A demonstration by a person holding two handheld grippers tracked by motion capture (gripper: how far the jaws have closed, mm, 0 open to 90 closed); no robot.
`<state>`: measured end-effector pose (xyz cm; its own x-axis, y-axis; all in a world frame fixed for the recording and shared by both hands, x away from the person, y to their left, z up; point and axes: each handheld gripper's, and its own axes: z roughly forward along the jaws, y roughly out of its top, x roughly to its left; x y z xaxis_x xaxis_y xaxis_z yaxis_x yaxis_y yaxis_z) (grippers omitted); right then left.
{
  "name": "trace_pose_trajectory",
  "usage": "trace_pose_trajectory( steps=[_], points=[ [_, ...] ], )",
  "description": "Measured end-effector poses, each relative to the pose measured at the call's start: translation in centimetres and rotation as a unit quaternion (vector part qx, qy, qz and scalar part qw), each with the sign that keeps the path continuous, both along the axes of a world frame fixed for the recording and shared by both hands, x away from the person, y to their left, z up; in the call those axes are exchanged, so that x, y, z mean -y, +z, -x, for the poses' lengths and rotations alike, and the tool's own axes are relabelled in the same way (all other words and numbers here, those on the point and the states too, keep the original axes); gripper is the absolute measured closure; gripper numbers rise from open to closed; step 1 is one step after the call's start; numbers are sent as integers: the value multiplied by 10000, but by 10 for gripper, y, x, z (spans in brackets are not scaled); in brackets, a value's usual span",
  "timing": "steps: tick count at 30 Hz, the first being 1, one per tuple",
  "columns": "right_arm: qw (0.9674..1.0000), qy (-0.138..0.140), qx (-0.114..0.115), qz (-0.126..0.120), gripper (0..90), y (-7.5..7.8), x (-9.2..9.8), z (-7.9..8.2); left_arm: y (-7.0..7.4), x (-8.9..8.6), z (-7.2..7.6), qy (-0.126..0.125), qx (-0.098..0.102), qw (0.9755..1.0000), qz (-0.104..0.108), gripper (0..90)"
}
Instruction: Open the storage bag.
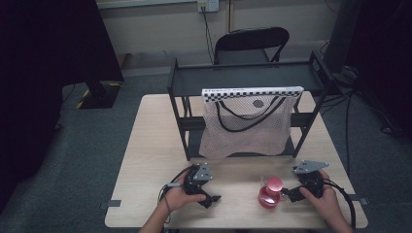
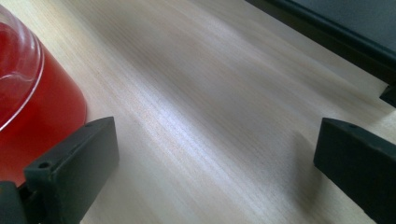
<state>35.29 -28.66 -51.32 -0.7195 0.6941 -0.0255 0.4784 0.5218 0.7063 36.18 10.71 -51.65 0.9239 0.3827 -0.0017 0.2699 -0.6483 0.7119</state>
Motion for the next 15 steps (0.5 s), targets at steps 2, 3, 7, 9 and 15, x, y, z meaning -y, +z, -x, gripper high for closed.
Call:
trace_pose_trajectory(
  steps=[2, 3, 7, 9, 15],
  points=[
    [10000, -1, -1, -1, 0, 0, 0, 0, 1, 0, -1, -20, -20, 10000, -59, 1],
    [10000, -1, 0, 0, 0, 0, 0, 0, 2, 1, -1, -25, -49, 10000, -65, 1],
    [10000, -1, -1, -1, 0, 0, 0, 0, 5, 0, -1, -64, -183, 9998, -109, 15],
    [10000, 0, -1, 0, 0, 0, 0, 0, 7, -1, -1, 6, -247, 9997, 2, 28],
    [10000, 0, -1, 0, 0, 0, 0, 0, 20, -6, -2, 184, -213, 9994, 191, 28]
  ],
)
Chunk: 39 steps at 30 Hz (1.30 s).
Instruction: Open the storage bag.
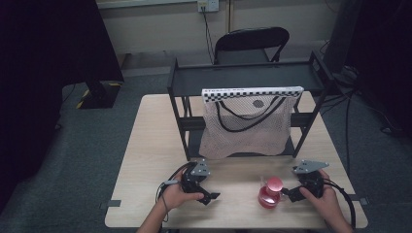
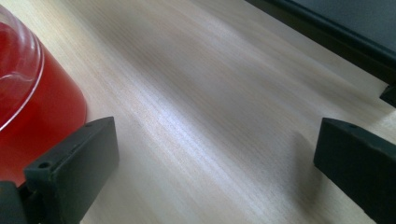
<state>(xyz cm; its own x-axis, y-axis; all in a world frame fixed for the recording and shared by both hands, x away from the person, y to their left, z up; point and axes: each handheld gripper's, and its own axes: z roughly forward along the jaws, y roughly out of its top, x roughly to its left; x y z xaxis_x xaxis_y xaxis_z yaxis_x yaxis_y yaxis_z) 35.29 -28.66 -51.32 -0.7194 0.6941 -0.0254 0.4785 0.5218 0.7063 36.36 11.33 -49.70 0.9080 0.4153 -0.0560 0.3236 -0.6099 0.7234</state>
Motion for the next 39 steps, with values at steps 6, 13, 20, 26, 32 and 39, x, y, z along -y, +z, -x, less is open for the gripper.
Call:
trace_pose_trajectory(
  steps=[6, 13, 20, 26, 32, 39],
  points=[
    [10000, -1, 0, 0, 0, 0, 0, 0, 13, 2, 2, -43, 78, 10000, 10, 29],
    [10000, -1, 0, -1, 0, 0, 0, 0, 25, 9, 6, -313, 192, 9993, 5, 33],
    [10000, -1, 0, -1, 0, 0, 0, 0, 41, 17, 7, -470, 348, 9983, 63, 40],
    [10000, -1, 0, -1, 0, 0, 0, 0, 54, 23, 6, -500, 447, 9976, 174, 42],
    [10000, -1, 0, -2, 0, 0, 0, 0, 64, 31, 6, -615, 497, 9965, 270, 42],
    [10000, -1, 0, -1, 0, 0, 0, 0, 75, 38, 6, -635, 480, 9962, 364, 42]
  ],
)
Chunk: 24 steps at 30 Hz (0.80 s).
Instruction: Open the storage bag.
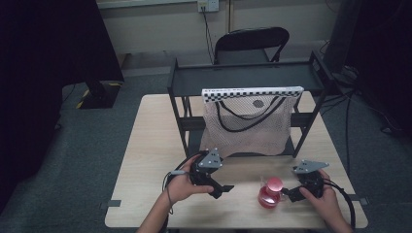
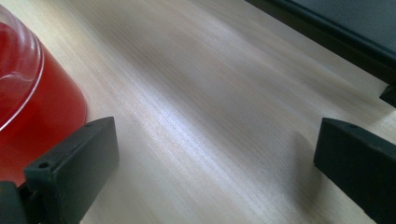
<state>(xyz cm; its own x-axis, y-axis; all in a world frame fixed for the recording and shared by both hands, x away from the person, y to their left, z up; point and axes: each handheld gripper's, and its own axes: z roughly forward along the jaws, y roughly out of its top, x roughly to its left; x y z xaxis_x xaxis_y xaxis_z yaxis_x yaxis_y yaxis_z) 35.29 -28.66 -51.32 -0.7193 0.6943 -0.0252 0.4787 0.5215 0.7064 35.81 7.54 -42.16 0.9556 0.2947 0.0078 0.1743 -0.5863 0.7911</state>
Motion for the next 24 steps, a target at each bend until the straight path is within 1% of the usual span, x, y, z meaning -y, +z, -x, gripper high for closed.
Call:
trace_pose_trajectory(
  steps=[4, 7, 10, 12, 13, 15, 17, 20, 23, 24],
  points=[
    [10000, 1, 0, 1, 0, 0, 0, 0, 11, 4, -2, -17, 20, 10000, 74, 41],
    [10000, 1, 1, 0, 0, 0, 0, 0, 15, 5, -3, -15, 7, 10000, 72, 40],
    [10000, 1, 1, 0, 0, 0, 0, 0, 23, 7, -3, -50, 25, 9999, 103, 37],
    [10000, 1, 0, 0, 0, 0, 0, 0, 25, 8, -3, -47, 28, 9999, 100, 37],
    [10000, 1, 0, 1, 0, 0, 0, 0, 26, 9, -3, -45, 15, 10000, 81, 37],
    [10000, 2, 1, 1, 0, 0, 0, 0, 30, 11, -5, 5, -80, 9999, 112, 37],
    [10000, 0, 0, 1, 0, 0, 0, 0, 33, 12, -6, -29, -111, 9998, 162, 37],
    [10000, 1, 0, 1, 0, 0, 0, 0, 37, 15, -7, -56, -75, 9997, 245, 37],
    [10000, 1, 1, 1, 0, 0, 0, 0, 43, 18, -8, -93, 28, 9996, 268, 37],
    [10000, 1, 1, 1, 0, 0, 0, 0, 46, 19, -8, -100, 30, 9995, 283, 37]
  ],
)
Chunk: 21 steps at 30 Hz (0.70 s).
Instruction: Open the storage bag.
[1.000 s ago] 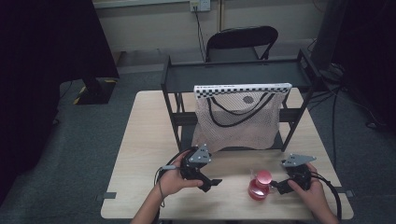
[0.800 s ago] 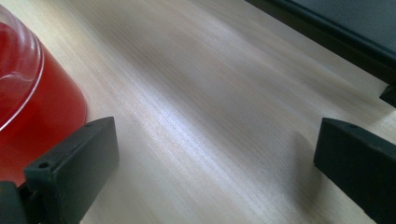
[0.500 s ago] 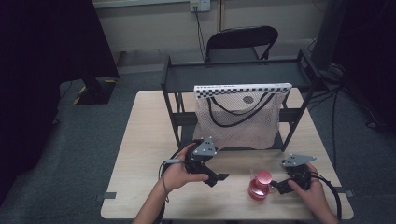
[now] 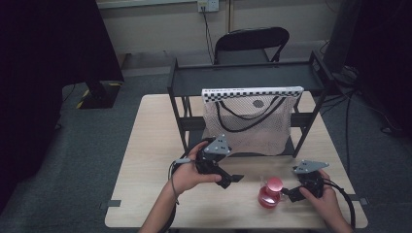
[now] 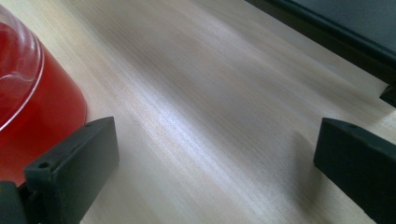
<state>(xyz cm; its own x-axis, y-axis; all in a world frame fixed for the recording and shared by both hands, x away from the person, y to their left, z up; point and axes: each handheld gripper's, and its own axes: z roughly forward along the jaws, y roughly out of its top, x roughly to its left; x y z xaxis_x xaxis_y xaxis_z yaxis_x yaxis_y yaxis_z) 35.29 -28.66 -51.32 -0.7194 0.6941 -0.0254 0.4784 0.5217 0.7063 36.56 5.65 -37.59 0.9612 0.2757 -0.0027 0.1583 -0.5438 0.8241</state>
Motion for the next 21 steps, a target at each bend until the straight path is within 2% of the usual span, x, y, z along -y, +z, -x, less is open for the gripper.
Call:
trace_pose_trajectory(
  steps=[6, 12, 17, 21],
  points=[
    [10000, 0, 0, 0, 0, 0, 0, 0, 12, 8, -1, -57, 170, 9998, -44, 37],
    [10000, 0, -1, 1, 0, 0, 0, 0, 17, 16, -3, -50, 354, 9993, -97, 38],
    [10000, 0, 0, 0, 0, 0, 0, 0, 20, 21, -8, 75, 576, 9977, -336, 40],
    [10000, 0, 0, 0, 0, 0, 0, 0, 23, 24, -13, 134, 680, 9968, -399, 41]
  ],
)
